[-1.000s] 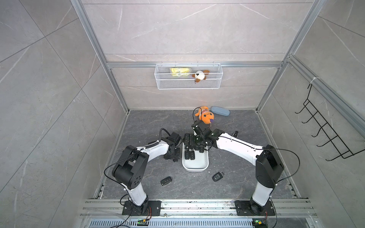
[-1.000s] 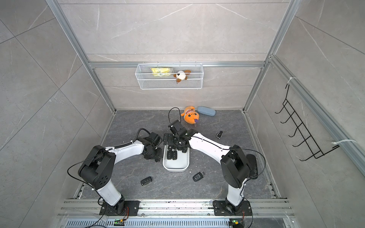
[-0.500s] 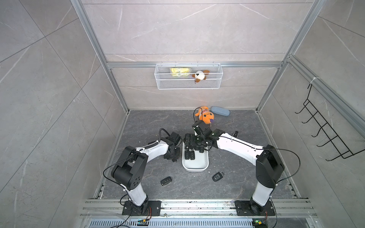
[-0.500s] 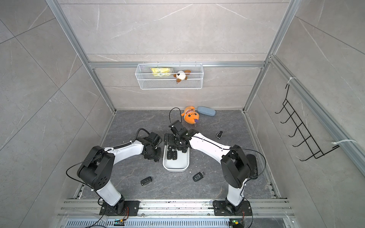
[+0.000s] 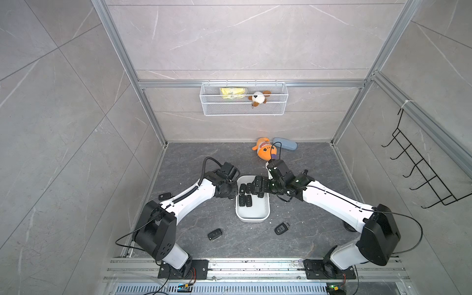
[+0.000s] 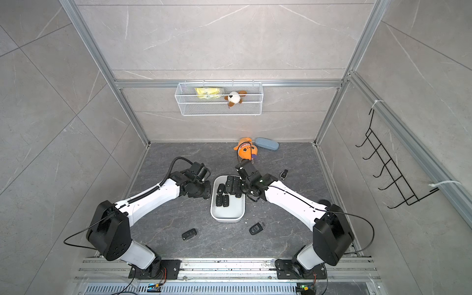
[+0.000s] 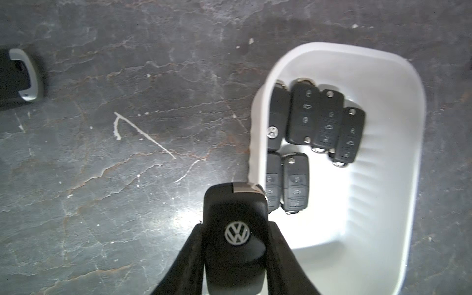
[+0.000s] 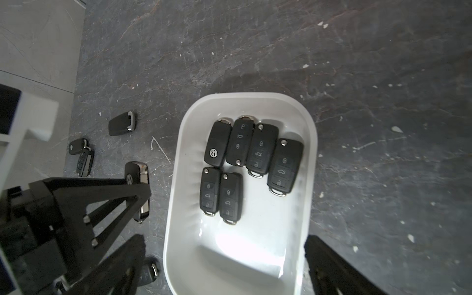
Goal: Place the car key into the storage box
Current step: Pick up the car key from the center of the board, then place the car key in the storage box.
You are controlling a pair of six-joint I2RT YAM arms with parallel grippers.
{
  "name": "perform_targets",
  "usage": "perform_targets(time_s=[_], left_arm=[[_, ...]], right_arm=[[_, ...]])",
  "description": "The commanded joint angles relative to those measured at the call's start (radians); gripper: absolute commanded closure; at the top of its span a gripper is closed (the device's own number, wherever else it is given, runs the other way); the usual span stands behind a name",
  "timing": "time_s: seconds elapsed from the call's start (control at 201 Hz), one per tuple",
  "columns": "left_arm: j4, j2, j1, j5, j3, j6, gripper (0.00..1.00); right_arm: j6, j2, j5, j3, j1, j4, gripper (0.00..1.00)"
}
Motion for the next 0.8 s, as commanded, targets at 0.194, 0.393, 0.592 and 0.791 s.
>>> perform_targets(time_s=[0.194, 0.393, 0.592, 0.791], left_arm=[[-0.047, 0.107, -0.136, -0.036, 0.171, -0.101, 0.72], [-0.063, 0.227, -0.179, -0.035, 0.254, -0.123, 0.72], [-0.100, 0.354, -0.200, -0.029, 0.349, -0.111, 0.71], [-0.130, 0.426, -0.203, -0.034, 0.384, -0.107, 0.71]], right_arm=[[-0.029, -0.175, 0.007, -0.139, -0.039, -0.020, 0.00], [-0.032, -0.274, 0.018, -0.204, -0.072, -0.056, 0.00], [-0.028, -0.349, 0.036, -0.239, -0.096, -0.091, 0.00], [-0.014, -0.383, 0.047, -0.259, -0.104, -0.100, 0.00]])
